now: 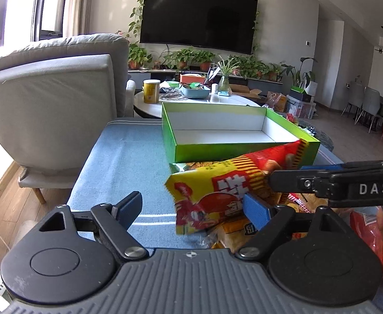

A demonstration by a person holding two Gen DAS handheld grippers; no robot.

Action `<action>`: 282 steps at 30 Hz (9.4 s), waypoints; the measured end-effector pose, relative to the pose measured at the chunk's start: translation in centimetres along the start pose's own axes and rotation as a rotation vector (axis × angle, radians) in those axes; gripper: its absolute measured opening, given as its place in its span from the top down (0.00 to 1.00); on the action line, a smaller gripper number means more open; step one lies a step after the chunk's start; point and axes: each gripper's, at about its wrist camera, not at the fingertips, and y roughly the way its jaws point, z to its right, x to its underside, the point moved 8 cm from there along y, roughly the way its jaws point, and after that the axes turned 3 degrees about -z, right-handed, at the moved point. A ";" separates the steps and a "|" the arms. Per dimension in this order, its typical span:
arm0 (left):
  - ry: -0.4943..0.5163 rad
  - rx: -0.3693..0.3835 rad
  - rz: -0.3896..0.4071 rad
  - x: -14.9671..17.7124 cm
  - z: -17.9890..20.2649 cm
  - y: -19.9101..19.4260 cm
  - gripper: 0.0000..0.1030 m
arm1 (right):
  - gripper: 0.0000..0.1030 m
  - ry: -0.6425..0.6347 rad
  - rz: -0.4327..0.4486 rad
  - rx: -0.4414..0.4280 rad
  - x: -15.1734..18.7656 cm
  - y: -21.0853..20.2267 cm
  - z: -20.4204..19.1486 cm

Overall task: Organize snacks
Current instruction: 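Close the right gripper on the yellow-red spicy snack bag, then carry the yellow-red bag with the right gripper into the green box, then open the right gripper to drop the bag inside the box, then grasp the green vegetable-crisps bag with the right gripper, then lift the green crisps bag with the right gripper over the green box, then lower the green bag into the box and open the right gripper, then grasp the bagged toast slice with the right gripper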

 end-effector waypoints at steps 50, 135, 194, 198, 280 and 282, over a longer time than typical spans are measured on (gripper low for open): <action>0.107 0.047 -0.067 -11.5 2.9 10.4 0.37 | 0.25 0.164 0.012 -0.053 -10.0 6.2 6.4; -0.027 0.116 -0.190 -0.7 1.6 6.8 0.29 | 0.26 0.173 -0.279 0.021 -0.8 7.3 0.8; 0.096 0.045 -0.166 -9.2 2.9 17.2 0.25 | 0.26 0.234 -0.168 0.050 -8.6 12.9 7.7; 0.105 0.039 -0.154 -9.3 3.3 16.3 0.25 | 0.26 0.227 -0.174 0.046 -8.7 12.4 7.4; 0.156 0.202 -0.245 -0.3 17.3 4.7 0.42 | 0.40 0.318 -0.151 0.175 2.0 -3.7 12.4; 0.152 0.203 -0.240 -0.5 17.4 4.3 0.42 | 0.42 0.319 -0.139 0.158 1.7 -4.0 12.1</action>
